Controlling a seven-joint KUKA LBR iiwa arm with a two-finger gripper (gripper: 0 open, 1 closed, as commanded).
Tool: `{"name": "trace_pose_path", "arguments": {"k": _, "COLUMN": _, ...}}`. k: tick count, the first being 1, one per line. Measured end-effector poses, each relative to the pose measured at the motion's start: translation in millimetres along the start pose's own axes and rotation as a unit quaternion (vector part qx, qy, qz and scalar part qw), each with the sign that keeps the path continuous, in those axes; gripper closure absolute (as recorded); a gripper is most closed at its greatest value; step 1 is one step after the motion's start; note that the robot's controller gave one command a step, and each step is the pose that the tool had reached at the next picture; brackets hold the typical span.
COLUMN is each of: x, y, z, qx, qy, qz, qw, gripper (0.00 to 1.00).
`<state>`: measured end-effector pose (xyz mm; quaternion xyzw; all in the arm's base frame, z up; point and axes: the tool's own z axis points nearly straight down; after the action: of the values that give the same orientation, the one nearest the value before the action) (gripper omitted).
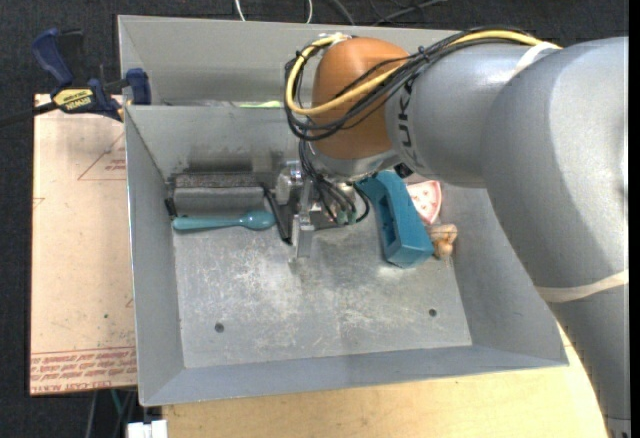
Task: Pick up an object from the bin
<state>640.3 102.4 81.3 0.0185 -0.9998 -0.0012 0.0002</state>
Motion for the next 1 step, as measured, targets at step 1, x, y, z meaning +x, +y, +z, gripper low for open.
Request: {"name": "trace_pose_path", "arguments": {"k": 1, "x": -10.2, "y": -31.1, "z": 10.0, "qx": -0.001, "qy": -0.0041, "qz": 0.025, "qw": 0.9997, "gripper": 0.00}}
